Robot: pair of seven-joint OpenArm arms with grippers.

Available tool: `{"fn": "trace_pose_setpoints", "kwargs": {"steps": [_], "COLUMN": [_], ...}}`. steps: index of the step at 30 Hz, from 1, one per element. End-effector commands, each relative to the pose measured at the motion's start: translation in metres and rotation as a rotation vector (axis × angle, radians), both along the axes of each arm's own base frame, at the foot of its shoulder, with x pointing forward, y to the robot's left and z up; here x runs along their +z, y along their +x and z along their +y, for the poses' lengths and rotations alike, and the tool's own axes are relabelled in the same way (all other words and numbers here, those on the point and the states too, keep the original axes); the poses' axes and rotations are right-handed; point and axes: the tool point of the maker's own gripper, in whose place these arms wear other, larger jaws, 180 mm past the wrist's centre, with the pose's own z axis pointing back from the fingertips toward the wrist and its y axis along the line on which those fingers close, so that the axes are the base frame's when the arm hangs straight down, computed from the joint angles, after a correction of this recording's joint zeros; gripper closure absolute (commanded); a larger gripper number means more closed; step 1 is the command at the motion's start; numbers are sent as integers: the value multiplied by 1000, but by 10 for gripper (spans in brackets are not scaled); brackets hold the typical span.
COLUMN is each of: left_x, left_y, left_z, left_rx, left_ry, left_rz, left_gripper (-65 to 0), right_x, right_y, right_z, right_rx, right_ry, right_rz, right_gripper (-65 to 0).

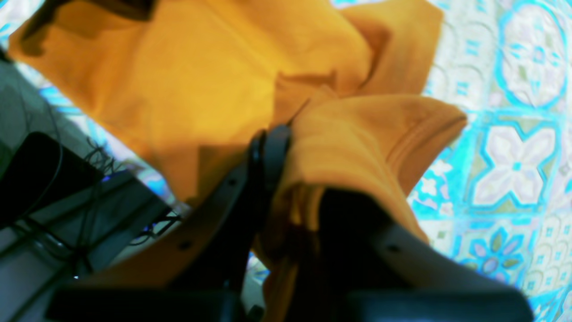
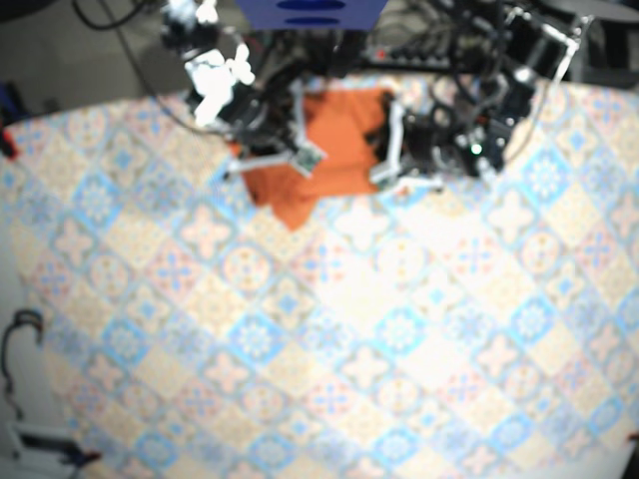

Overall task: Fold the T-shirt properly
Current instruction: 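Fold the orange bundle over again with both grippers held together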

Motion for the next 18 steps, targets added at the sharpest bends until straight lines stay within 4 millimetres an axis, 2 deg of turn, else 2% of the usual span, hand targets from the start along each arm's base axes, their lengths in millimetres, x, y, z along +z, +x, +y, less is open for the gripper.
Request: {"fn": "trace_pose_setpoints", "kwargs": {"steps": [1,12,18], "left_x": [-10,-13,-13], "left_y": [-2,-1,-1], "left_z": [16,23,23], "left_rx": [-15,-34,-34], "left_ry": [97,145,145], "left_rz": [1,-17,-19], "left_gripper": [-173,-174,-175], "right_x": [12,25,37], "right_y": [6,17,24], "right_z": [12,31,51], "right_rx": [15,51,55], "right_ry": [45,77,126], "right_rz": [-38,-79,-101], "right_gripper": [0,0,0]}}
